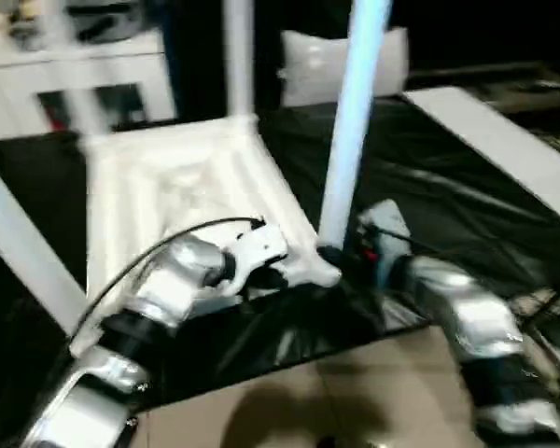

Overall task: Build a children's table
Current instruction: Rotate leg to tighten

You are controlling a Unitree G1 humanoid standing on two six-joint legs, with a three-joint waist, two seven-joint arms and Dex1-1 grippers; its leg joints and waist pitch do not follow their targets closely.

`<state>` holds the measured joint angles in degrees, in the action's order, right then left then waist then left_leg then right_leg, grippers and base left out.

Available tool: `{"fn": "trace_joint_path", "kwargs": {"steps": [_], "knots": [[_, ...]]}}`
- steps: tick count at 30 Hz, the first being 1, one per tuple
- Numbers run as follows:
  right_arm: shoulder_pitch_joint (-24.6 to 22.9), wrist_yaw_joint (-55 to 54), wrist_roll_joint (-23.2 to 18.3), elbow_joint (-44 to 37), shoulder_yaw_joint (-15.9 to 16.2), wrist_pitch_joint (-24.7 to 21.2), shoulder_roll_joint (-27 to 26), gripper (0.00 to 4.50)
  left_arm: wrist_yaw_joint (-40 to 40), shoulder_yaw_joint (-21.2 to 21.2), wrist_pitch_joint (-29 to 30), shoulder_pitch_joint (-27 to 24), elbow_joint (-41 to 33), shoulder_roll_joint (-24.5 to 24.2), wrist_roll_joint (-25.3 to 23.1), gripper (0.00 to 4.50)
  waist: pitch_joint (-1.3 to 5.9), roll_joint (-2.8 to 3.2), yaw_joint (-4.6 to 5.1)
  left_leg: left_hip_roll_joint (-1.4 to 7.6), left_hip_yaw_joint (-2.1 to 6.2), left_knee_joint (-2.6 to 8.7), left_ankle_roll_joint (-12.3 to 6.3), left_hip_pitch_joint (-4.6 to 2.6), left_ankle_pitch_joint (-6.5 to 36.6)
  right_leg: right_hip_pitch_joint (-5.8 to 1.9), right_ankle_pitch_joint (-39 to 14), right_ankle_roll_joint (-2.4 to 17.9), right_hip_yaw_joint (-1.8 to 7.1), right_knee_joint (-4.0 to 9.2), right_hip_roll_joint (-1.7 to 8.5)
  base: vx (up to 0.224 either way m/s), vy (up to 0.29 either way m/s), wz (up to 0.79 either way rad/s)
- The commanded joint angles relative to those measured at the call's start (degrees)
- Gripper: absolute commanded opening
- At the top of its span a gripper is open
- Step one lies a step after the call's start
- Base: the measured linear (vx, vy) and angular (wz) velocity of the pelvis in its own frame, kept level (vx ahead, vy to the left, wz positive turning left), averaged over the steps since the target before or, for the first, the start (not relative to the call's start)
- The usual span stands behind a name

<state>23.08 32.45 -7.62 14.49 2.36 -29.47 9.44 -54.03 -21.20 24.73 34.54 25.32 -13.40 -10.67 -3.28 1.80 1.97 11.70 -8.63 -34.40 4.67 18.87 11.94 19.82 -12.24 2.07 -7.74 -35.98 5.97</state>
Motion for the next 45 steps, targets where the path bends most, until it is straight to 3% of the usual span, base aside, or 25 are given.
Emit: {"fn": "trace_joint_path", "kwargs": {"steps": [1, 2, 3, 4, 5, 6, 7, 8, 9, 11, 13, 14, 16, 18, 21, 26, 29, 33, 38, 45], "knots": [[1.7, -0.8, -1.3, 2.0, 3.6, -0.1, -3.7, 2.25, -1.1, -5.0, -1.0, 0.9, -2.4, 6.1, 2.2, 0.00, 2.42, -0.83, -1.96, 2.99, 1.05, 9.40, 0.33, -1.37, 44.1, -0.83, -17.6, 0.5, 4.73, 0.33, 1.28, 0.039, -0.077, 0.04], [1.5, -0.6, -1.2, 1.5, 3.7, 0.6, -3.8, 2.46, -0.3, -4.9, -0.9, 1.1, -2.2, 6.5, 1.8, 0.00, 1.50, -1.87, -1.77, -1.61, 0.58, 1.02, 2.21, -3.53, 30.6, 3.83, -51.1, -1.0, 3.28, 10.55, 5.31, 0.039, -0.077, 0.04], [1.0, 0.2, -1.0, 0.5, 4.2, 0.9, -3.5, 2.62, 0.1, -4.8, -0.8, 1.2, -2.0, 6.7, 1.4, 0.00, 2.87, -2.95, -2.83, -1.31, 1.13, 0.19, -0.52, 0.54, 14.4, 0.19, -54.7, -3.0, 4.91, 9.94, 7.60, 0.080, -0.070, -0.29], [0.4, 1.1, -1.2, -0.4, 4.2, 1.3, -3.1, 2.65, 0.3, -4.7, -0.9, 1.3, -1.8, 6.3, 1.0, 0.00, 4.16, -2.41, -3.80, -0.77, 1.34, 2.46, -0.90, 2.93, 7.7, -2.26, -45.0, -2.2, 5.31, 7.98, 6.44, 0.073, -0.025, -0.23], [0.2, 1.4, -1.3, -0.8, 4.0, 1.4, -2.9, 2.70, 0.4, -4.7, -1.0, 1.3, -1.8, 6.0, 0.8, 0.00, 4.09, -1.54, -4.51, 0.34, 1.31, 4.18, -1.67, 2.66, 2.9, -0.77, -21.6, 2.7, 4.85, 6.04, 3.28, 0.073, -0.025, -0.23], [0.1, 1.7, -1.3, -0.9, 3.9, 1.7, -2.6, 2.94, 0.3, -4.7, -1.1, 1.3, -1.8, 5.8, 0.8, 0.00, 3.72, -1.66, -4.38, 0.36, 1.04, 4.35, -2.03, 2.41, 5.2, -0.41, -19.9, 4.2, 4.80, 6.02, 2.80, 0.000, 0.000, 0.00], [-0.5, 2.9, -1.1, -1.3, 3.7, 3.2, -1.3, 2.94, 0.1, -4.6, -1.7, 1.3, -1.6, 4.7, 0.4, 0.00, 3.71, -1.09, -4.54, 0.17, 0.81, 4.22, -2.03, 2.17, 7.4, -0.24, -19.5, 5.5, 4.88, 6.00, 2.78, 0.000, 0.000, 0.00], [-0.9, 3.9, -1.1, -1.4, 3.4, 4.1, -0.1, 3.05, -0.2, -4.4, -2.4, 1.2, -1.6, 3.9, 0.2, 0.00, 4.06, -0.98, -4.51, 0.20, 0.77, 4.37, -2.09, 2.60, 8.3, -1.04, -18.2, 6.7, 4.73, 5.70, 2.75, 0.000, 0.000, 0.00], [-1.2, 4.5, -1.2, -1.5, 3.1, 4.6, 0.6, 3.09, -0.4, -4.3, -2.9, 1.2, -1.5, 3.4, 0.2, 0.00, 4.30, -0.43, -4.74, 0.78, 0.70, 4.36, -2.60, 2.30, 8.0, -0.70, -14.2, 8.1, 4.87, 5.63, 2.71, 0.000, 0.000, 0.00], [-2.2, 8.7, -1.9, -2.2, 2.3, 7.2, 3.8, 3.22, -2.0, -3.7, -4.3, 0.7, -1.7, 1.5, 0.4, 0.00, 4.26, -0.69, -4.88, 0.86, 0.48, 4.37, -3.22, 2.45, 7.6, -1.08, -9.3, 9.6, 4.76, 5.33, 2.47, 0.000, 0.000, 0.00], [-2.4, 9.5, -2.1, -2.4, 2.2, 7.6, 4.4, 3.51, -2.3, -3.6, -4.6, 0.6, -1.6, 1.2, 0.4, 0.00, 4.27, -0.71, -5.03, 0.84, 0.30, 4.30, -3.92, 2.42, 7.2, -1.10, -8.5, 9.9, 4.83, 5.35, 2.51, 0.000, 0.000, 0.00], [-3.0, 13.0, -3.0, -3.2, 1.6, 8.9, 6.9, 3.51, -3.7, -3.6, -6.6, 0.2, -1.2, -0.6, 0.3, 0.00, 4.32, -0.38, -5.16, 0.89, 0.32, 4.30, -3.96, 2.35, 7.2, -1.12, -8.3, 10.0, 4.82, 5.33, 2.55, 0.000, 0.000, 0.00], [-3.3, 16.2, -3.9, -3.7, 0.9, 10.2, 9.1, 3.60, -5.6, -3.9, -9.5, -0.1, -0.7, -2.4, 0.2, 0.00, 4.30, -0.61, -5.38, 0.99, 0.23, 4.25, -4.54, 2.17, 8.1, -1.09, -8.8, 10.0, 4.85, 5.50, 2.54, 0.000, 0.000, 0.00], [-3.3, 20.0, -4.4, -3.7, 0.6, 11.0, 12.2, 3.80, -8.7, -3.9, -15.5, -0.7, -0.1, -4.3, 1.1, 0.00, 4.22, -0.58, -5.52, 1.06, 0.23, 4.34, -4.87, 2.25, 8.3, -1.08, -9.3, 9.9, 4.84, 5.57, 2.61, 0.000, 0.000, 0.00], [-3.2, 22.7, -4.5, -3.3, 0.7, 11.6, 13.9, 4.02, -10.4, -3.5, -19.3, -1.0, 0.3, -5.1, 2.4, 0.00, 4.27, -0.52, -5.69, 1.31, 0.19, 4.39, -4.66, 2.09, 8.1, -0.93, -9.1, 10.2, 4.95, 5.44, 2.66, 0.000, 0.000, 0.00], [-3.6, 35.0, -6.3, -4.2, 4.1, 13.4, 19.9, 4.02, -18.9, -5.2, -23.8, -1.1, 1.0, -8.5, 4.6, 0.00, 4.39, -0.73, -6.19, 1.49, 0.06, 4.28, -5.81, 2.14, 6.8, -1.05, -6.0, 11.5, 4.91, 5.05, 2.67, 0.000, 0.000, 0.00], [-2.8, 42.1, -8.0, -3.6, 5.7, 13.0, 22.0, 3.65, -25.3, -6.7, -26.4, -0.9, 0.4, -10.4, 5.8, 0.00, 4.48, -0.66, -6.79, 1.72, -0.16, 4.17, -6.52, 1.99, 5.9, -0.93, -4.8, 12.4, 4.96, 4.74, 2.74, 0.000, 0.000, 0.00], [-2.1, 45.6, -8.1, -3.0, 7.2, 13.4, 22.5, 3.29, -27.1, -7.5, -29.4, 0.0, 1.9, -10.6, 5.4, 0.00, 4.52, -0.62, -7.22, 1.85, -0.21, 4.08, -6.60, 1.79, 5.2, -0.74, -2.8, 13.4, 5.00, 4.40, 2.71, 0.000, 0.000, 0.00], [-1.6, 48.1, -9.2, -2.4, 9.0, 12.8, 21.9, 2.84, -28.4, -8.0, -29.9, -0.1, 1.0, -10.3, 6.0, 0.00, 4.44, -0.94, -7.43, 1.77, -0.35, 4.22, -5.43, 1.81, 6.7, -0.85, -6.1, 12.5, 5.17, 4.66, 2.92, 0.000, 0.000, 0.00], [-1.4, 49.7, -9.6, -1.9, 9.6, 11.8, 21.6, 2.25, -29.3, -8.1, -31.1, -0.1, 1.5, -10.2, 6.0, 0.00, 4.52, -0.95, -7.57, 1.77, -0.38, 4.12, -5.56, 1.86, 5.3, -0.79, -5.1, 12.4, 5.20, 4.52, 2.85, 0.000, 0.000, 0.00]]}}
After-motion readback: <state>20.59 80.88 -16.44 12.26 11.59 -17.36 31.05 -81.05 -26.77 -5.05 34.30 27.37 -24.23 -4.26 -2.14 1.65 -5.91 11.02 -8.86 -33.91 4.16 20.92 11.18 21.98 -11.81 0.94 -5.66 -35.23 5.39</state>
